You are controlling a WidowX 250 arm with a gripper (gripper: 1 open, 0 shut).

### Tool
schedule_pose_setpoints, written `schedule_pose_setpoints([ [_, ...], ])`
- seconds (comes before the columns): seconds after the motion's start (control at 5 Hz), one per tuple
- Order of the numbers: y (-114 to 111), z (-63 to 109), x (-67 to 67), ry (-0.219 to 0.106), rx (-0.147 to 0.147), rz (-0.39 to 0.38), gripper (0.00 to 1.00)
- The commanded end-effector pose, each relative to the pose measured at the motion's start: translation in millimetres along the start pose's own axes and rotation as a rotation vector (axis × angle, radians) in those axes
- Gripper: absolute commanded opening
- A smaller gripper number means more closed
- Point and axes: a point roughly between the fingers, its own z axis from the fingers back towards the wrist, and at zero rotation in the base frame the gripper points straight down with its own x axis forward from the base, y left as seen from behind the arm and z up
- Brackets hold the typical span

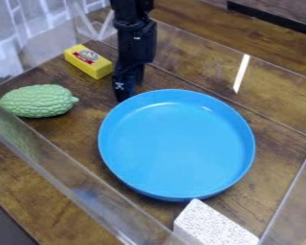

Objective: Put the white object in the blue tray

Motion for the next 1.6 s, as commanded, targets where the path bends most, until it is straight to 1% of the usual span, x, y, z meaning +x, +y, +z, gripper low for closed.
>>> schedule_pose_setpoints([
  [0.0, 2.7, 10.8, 11.5, -0.013, 0.037, 0.017, 1.0],
  [0.2, 0.2, 9.2, 13.0, -0.015, 0.037, 0.063, 1.0],
  [0.6, 10.8, 7.6, -2.5, -0.022, 0.033, 0.164, 1.0],
  [0.8, 19.3, 5.9, -2.6, -0.027, 0.032, 0.208, 1.0],
  [1.2, 21.8, 2.2, 7.4, -0.038, 0.021, 0.196, 1.0],
  [1.4, 37.2, 1.2, -3.6, -0.046, 0.013, 0.137, 1.0],
])
